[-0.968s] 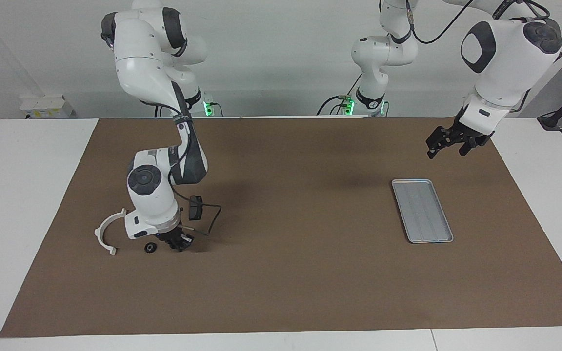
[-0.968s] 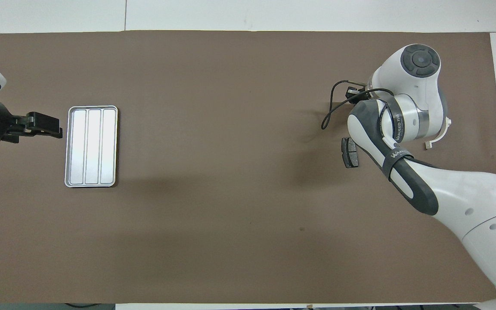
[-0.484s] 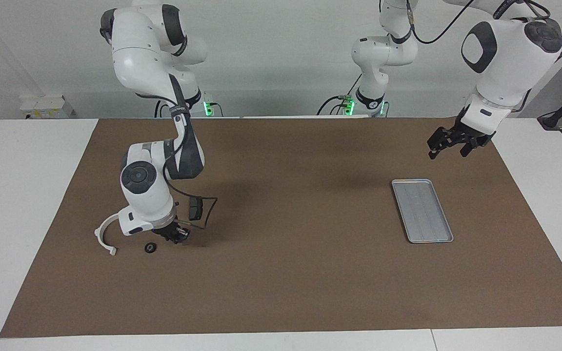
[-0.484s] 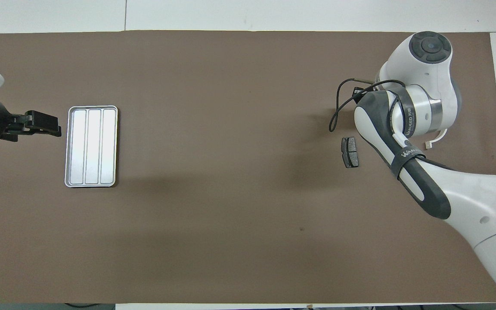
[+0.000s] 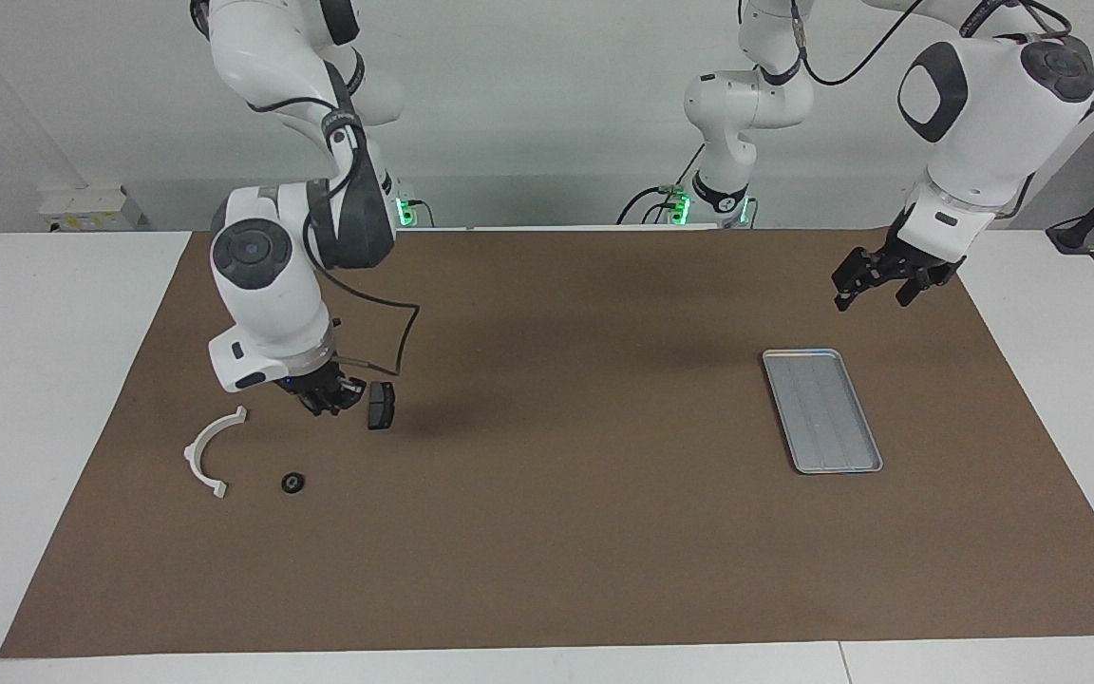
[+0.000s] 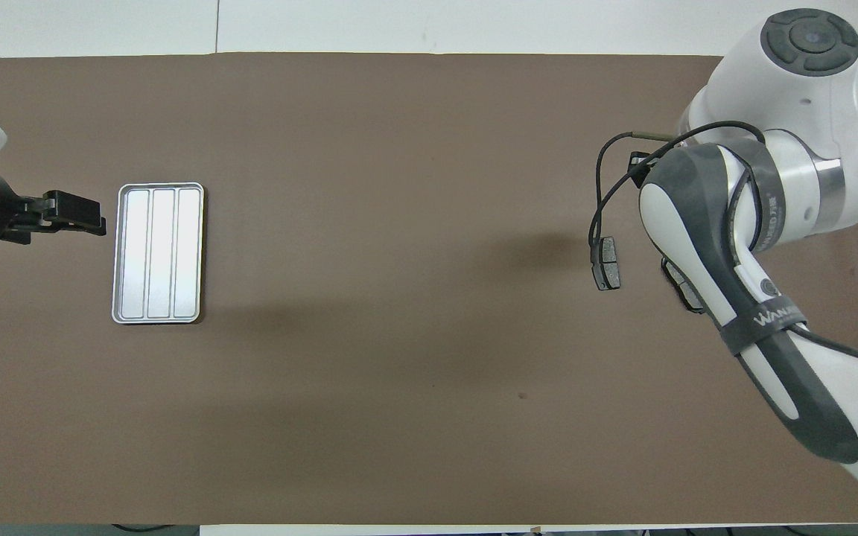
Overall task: Pick bearing gear from pile to tray
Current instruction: 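Lift the bearing with the right gripper and carry it toward the table center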
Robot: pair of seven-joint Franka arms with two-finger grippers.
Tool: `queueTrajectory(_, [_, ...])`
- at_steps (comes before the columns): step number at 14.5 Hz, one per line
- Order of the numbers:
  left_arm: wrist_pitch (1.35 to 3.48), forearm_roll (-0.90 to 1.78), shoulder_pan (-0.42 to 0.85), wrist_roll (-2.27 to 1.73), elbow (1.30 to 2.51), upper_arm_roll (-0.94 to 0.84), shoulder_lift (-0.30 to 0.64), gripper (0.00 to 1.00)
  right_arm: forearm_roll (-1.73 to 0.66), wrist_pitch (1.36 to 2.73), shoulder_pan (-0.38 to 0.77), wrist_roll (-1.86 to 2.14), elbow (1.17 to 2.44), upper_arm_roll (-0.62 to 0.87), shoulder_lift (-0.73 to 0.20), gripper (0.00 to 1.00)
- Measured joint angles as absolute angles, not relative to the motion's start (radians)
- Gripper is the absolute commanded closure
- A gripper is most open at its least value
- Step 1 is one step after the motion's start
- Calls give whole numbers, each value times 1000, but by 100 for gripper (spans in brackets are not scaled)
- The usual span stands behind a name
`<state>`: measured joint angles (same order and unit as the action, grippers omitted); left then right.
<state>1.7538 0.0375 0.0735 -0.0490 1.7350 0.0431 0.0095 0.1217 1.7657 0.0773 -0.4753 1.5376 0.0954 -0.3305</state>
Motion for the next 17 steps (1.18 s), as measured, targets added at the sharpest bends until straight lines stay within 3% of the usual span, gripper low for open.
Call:
queueTrajectory(5, [1762, 38, 73, -49, 1743, 43, 9, 0, 67, 1701, 85, -488, 1539, 159, -248, 100])
queueTrajectory(12, [1767, 38, 72, -49, 1748, 45, 9, 0, 27, 1710, 90, -805, 1539, 331, -230, 100])
queueTrajectory(17, [1768, 38, 74, -49, 1748, 41, 9, 0, 26, 1786, 194, -1042, 1548, 358, -231, 100])
